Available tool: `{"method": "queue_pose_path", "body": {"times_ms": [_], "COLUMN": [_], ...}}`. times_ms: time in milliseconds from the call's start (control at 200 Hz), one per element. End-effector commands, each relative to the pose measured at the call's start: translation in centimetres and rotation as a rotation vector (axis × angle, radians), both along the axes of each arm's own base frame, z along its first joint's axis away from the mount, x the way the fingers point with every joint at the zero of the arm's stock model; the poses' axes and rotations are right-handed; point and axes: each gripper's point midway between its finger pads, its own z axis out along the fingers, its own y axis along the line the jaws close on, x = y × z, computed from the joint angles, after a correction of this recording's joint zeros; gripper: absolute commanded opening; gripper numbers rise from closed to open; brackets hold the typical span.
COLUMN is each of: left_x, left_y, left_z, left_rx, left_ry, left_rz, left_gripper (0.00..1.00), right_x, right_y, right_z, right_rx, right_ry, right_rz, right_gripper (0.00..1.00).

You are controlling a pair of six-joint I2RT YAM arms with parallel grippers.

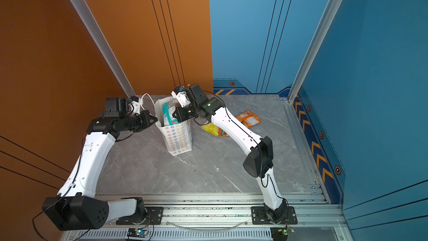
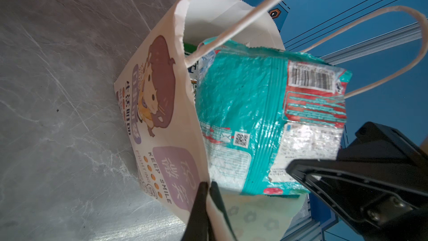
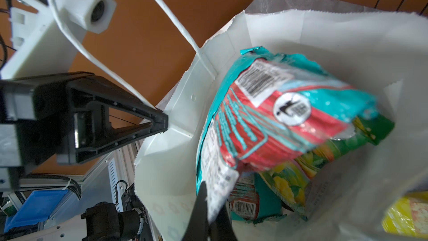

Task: Place the snacks into the paper bag
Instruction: 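Lower the teal packet into the bag and open the right gripper, then withdraw the right gripper from the bag toward the orange packet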

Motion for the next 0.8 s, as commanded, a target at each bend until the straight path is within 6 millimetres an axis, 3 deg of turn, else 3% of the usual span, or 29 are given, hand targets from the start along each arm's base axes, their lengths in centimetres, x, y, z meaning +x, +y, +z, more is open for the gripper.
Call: {"method": "queue_pose_path", "body": {"times_ms": [0, 265, 425, 571, 746, 761, 796], "left_x": [-0.2, -0.5, -0.6, -0.6, -0.5, -0.5, -0.5], "left_y": [-0.4, -0.5, -0.5, -0.4, -0.4, -0.4, -0.4], "left_z": [1.1, 1.2, 1.4, 1.4, 1.2, 1.2, 1.1], "left_rx": [-0.019, -0.020, -0.019, -0.019, -0.019, -0.020, -0.020], "left_ry": [-0.028, -0.031, -0.036, -0.038, -0.030, -0.030, -0.029], "left_rz": [-0.025, -0.026, -0.024, -0.023, -0.023, -0.023, -0.022], "left_gripper": [0.00, 0.00, 0.00, 0.01, 0.00, 0.00, 0.01], "right_x": [-1.9, -1.5, -0.5, 1.0, 1.3, 2.4, 2.7], "right_y": [-0.5, 0.2, -0.2, -2.6, -5.6, -6.9, -8.0], "right_z": [3.4, 2.1, 2.5, 4.7, 7.1, 7.0, 7.1], "right_rx": [0.047, 0.049, 0.066, 0.078, 0.101, 0.098, 0.096], "right_ry": [-0.051, -0.013, -0.006, -0.063, -0.128, -0.132, -0.145], "right_rz": [0.043, 0.038, 0.004, -0.067, -0.148, -0.183, -0.214], "right_gripper": [0.00, 0.00, 0.36, 0.52, 0.58, 0.59, 0.60]}}
